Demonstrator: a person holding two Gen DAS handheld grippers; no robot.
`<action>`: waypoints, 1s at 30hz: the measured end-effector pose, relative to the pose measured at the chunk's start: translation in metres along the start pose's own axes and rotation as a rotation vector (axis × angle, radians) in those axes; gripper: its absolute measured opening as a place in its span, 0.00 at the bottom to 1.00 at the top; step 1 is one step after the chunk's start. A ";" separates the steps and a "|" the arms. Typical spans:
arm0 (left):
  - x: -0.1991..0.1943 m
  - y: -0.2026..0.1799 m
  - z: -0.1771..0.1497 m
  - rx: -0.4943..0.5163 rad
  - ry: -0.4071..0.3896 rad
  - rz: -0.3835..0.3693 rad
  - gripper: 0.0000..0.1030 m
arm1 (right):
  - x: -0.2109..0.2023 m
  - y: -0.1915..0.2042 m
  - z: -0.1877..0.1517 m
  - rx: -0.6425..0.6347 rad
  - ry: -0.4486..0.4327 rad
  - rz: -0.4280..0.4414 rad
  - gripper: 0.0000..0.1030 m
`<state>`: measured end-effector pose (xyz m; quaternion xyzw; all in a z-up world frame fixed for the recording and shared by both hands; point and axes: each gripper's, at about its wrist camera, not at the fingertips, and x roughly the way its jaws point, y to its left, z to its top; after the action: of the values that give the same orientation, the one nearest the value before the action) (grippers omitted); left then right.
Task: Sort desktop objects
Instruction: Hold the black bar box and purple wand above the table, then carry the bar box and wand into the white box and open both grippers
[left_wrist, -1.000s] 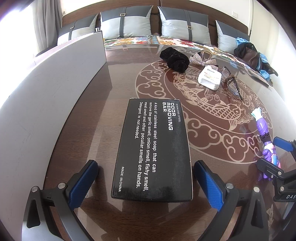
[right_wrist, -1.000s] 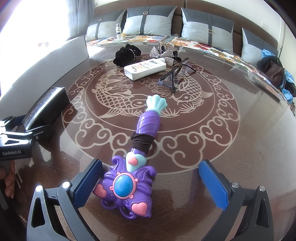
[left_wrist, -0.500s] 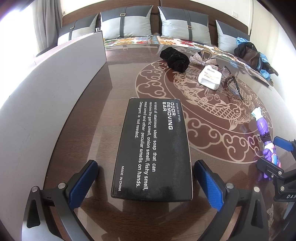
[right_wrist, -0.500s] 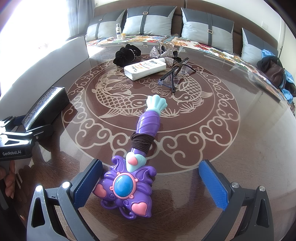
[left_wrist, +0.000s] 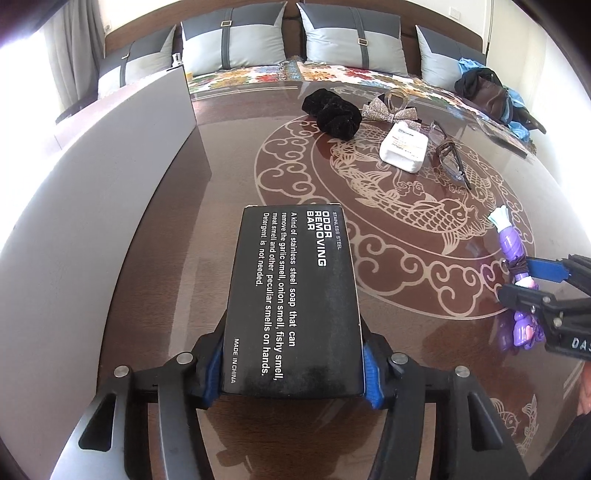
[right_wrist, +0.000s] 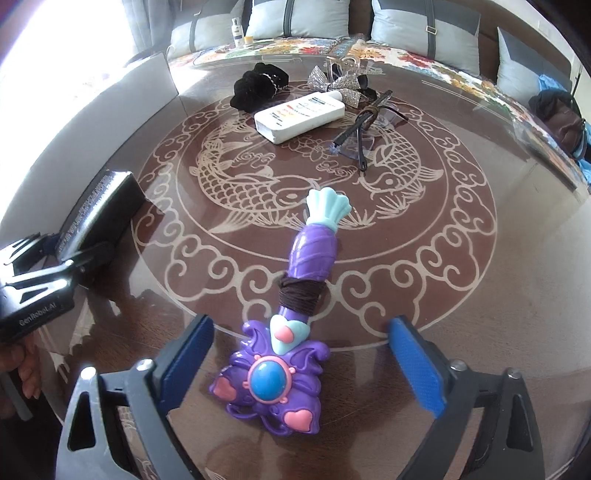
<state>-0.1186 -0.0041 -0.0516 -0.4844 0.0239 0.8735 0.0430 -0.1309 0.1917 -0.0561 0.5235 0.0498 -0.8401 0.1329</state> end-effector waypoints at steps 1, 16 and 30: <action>-0.002 0.001 -0.001 -0.018 0.003 -0.014 0.55 | -0.001 0.002 0.004 -0.011 0.010 -0.009 0.45; -0.174 0.122 0.027 -0.220 -0.285 -0.054 0.55 | -0.142 0.108 0.084 -0.174 -0.204 0.119 0.18; -0.114 0.291 -0.020 -0.447 0.000 0.169 0.56 | -0.092 0.372 0.134 -0.453 -0.041 0.324 0.18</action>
<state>-0.0700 -0.3018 0.0344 -0.4780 -0.1295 0.8576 -0.1387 -0.1062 -0.1794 0.1071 0.4644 0.1491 -0.7859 0.3801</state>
